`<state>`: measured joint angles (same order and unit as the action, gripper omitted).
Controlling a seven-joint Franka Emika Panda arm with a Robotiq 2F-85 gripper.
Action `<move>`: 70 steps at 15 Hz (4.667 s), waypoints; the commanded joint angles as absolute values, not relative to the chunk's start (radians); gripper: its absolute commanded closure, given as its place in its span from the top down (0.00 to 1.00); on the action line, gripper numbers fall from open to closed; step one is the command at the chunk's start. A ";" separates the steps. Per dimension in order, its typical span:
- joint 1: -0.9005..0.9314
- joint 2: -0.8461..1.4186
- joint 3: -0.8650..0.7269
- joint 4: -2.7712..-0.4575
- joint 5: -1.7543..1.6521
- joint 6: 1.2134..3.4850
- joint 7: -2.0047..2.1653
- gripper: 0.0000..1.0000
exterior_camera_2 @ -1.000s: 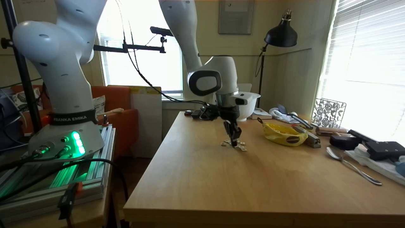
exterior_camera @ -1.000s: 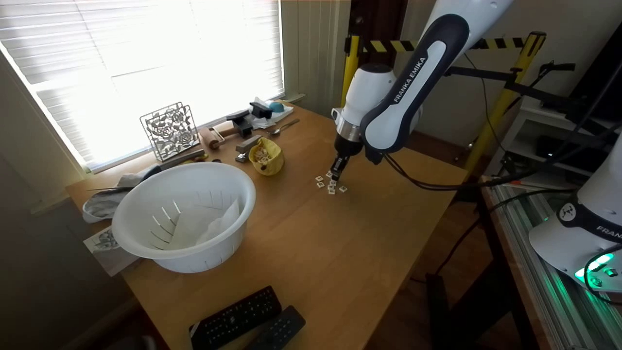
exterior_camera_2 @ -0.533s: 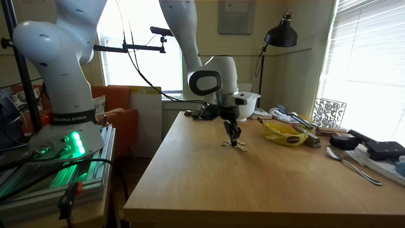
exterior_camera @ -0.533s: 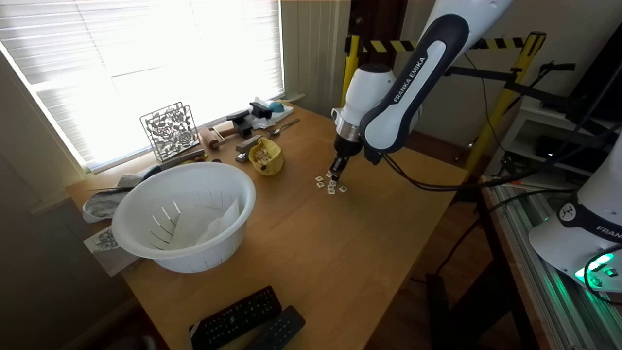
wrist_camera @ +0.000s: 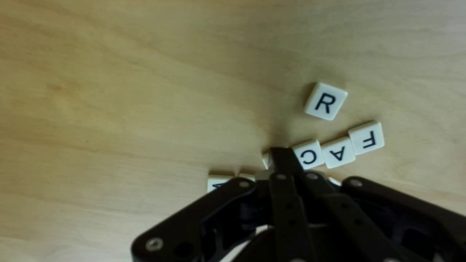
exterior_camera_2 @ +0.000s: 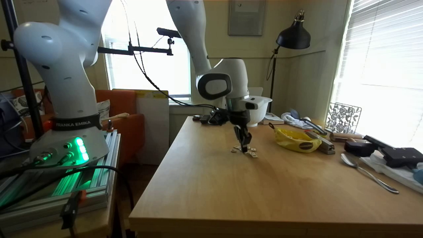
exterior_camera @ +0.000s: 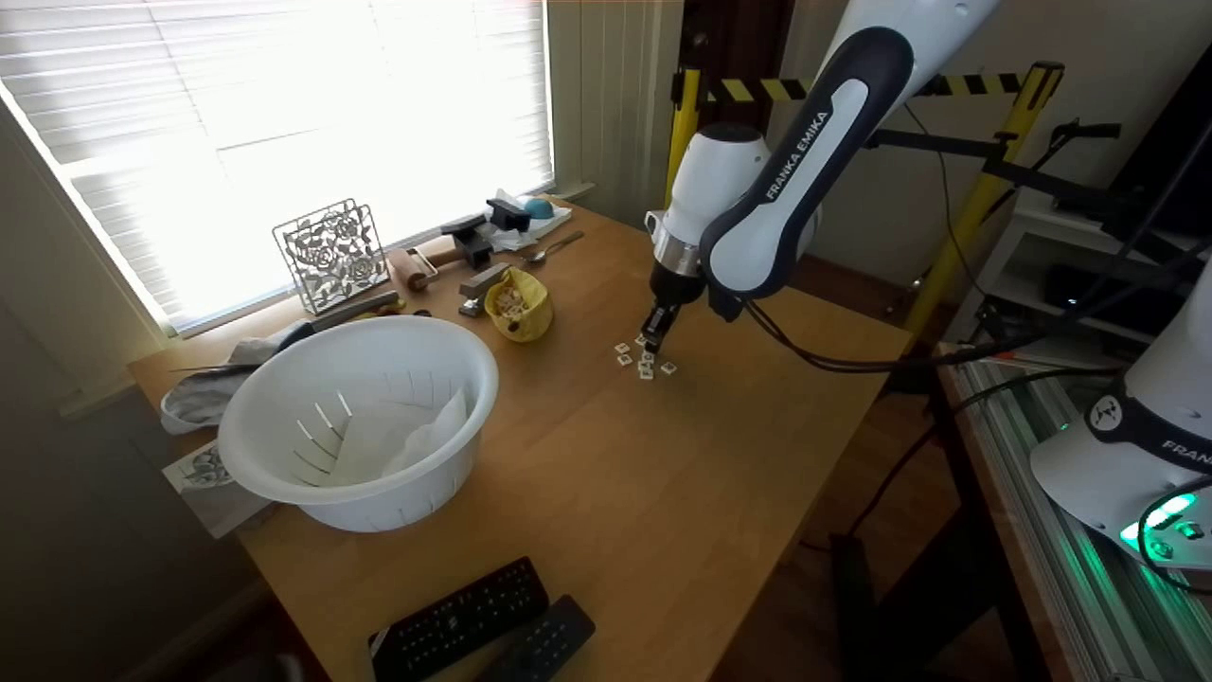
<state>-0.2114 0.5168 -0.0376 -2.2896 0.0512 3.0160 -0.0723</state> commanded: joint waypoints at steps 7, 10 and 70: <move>-0.291 0.450 0.057 -2.317 0.081 3.003 -0.105 0.00; -0.322 0.427 0.091 -2.329 0.080 2.949 -0.145 0.00; -0.344 0.540 0.027 -2.251 0.090 2.900 -0.315 0.00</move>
